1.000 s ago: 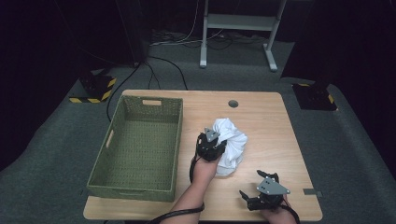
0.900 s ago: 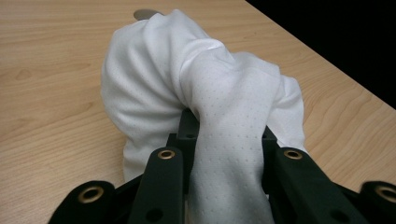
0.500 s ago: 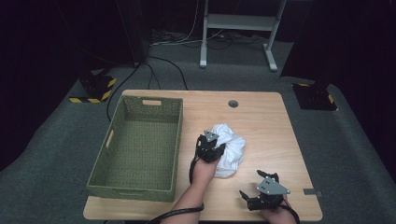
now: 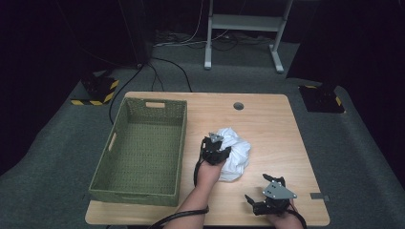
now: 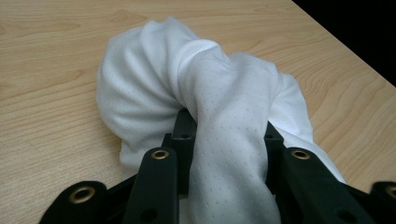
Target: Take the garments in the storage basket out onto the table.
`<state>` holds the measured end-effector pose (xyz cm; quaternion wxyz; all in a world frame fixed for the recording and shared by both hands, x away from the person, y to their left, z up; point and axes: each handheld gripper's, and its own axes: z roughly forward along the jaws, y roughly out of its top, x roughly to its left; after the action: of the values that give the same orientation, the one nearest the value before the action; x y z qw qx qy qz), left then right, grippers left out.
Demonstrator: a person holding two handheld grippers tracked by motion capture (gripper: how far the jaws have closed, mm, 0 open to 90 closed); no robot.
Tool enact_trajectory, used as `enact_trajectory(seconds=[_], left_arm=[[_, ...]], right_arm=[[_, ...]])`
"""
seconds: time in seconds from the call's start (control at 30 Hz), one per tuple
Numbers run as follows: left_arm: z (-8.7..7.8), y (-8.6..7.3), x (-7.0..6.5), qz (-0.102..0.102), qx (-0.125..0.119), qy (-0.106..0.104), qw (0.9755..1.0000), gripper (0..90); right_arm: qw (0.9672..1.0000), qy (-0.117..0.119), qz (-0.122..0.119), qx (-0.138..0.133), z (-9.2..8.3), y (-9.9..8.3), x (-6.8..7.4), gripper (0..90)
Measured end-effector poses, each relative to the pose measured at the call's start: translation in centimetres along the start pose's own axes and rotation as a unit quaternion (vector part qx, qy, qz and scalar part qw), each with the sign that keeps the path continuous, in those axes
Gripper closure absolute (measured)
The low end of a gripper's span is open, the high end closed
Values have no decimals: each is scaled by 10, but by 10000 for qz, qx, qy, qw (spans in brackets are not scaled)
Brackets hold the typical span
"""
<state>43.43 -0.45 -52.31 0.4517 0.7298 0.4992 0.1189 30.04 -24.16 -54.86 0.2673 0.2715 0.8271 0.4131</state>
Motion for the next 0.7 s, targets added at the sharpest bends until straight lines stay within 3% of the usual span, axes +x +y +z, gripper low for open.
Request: enact_trajectory(seconds=[0.7], left_arm=[[-9,7,0,72,-83,-78,9999,385]], right_arm=[[10000,-7,-10,-3,0,0,0,2]])
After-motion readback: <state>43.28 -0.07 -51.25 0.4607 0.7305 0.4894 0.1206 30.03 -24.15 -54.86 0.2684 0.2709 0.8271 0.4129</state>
